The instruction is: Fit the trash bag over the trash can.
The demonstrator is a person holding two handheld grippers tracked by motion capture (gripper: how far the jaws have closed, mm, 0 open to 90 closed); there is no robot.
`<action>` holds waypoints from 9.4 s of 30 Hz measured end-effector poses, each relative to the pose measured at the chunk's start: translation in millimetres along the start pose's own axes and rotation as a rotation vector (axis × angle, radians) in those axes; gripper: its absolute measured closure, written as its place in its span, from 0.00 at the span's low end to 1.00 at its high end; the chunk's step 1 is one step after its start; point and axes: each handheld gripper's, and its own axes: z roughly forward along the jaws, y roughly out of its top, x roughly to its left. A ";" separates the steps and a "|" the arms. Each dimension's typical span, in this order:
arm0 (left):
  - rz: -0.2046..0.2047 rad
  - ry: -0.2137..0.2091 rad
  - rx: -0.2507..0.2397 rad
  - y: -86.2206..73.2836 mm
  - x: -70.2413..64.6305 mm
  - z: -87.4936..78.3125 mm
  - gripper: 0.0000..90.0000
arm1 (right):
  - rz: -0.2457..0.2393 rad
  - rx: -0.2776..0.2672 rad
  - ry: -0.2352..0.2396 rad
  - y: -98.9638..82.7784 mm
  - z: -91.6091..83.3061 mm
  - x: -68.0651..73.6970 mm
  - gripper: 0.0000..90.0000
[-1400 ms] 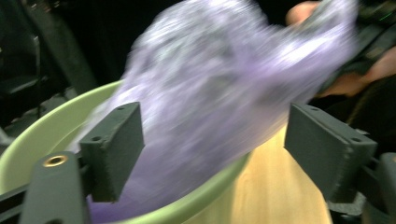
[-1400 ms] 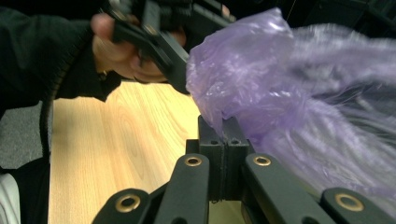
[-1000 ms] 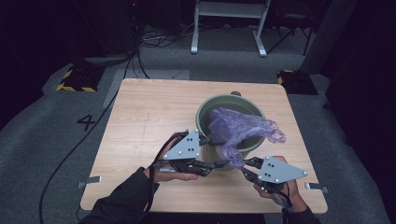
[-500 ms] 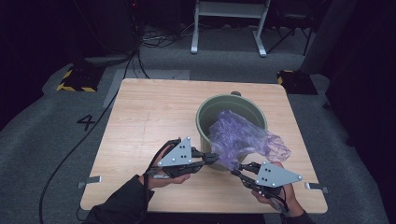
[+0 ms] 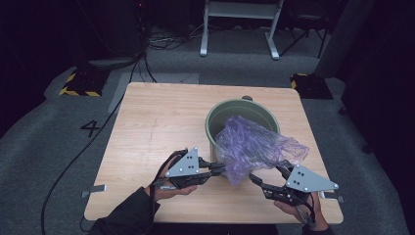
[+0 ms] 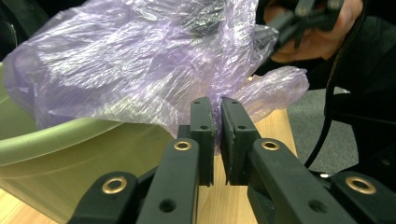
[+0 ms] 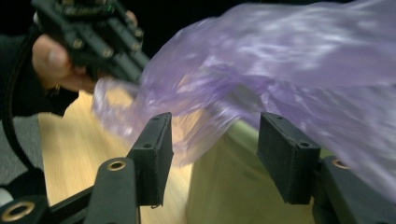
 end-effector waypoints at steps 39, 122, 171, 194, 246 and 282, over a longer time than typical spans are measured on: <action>-0.005 0.110 0.024 18.3 -7.2 -3.8 0.78 | -0.060 -0.040 -0.007 21.4 5.7 14.7 0.50; -0.127 0.360 -0.055 6.9 66.8 -18.8 1.00 | 0.103 0.036 -0.332 -35.0 -32.2 -33.3 0.98; -0.349 0.323 0.080 -32.9 107.2 -2.1 1.00 | 0.205 0.115 -0.493 -19.0 -2.1 -90.1 0.99; -0.310 0.355 0.042 -36.0 95.7 -33.6 0.35 | 0.281 0.082 -0.446 -37.7 -4.8 -106.0 0.70; -0.186 0.178 0.215 -52.3 57.5 15.5 0.74 | 0.058 0.309 -0.092 -78.4 11.6 -64.8 0.86; -0.189 0.286 0.015 12.0 117.7 -9.9 0.45 | 0.076 0.143 -0.268 2.6 -7.3 -110.2 0.52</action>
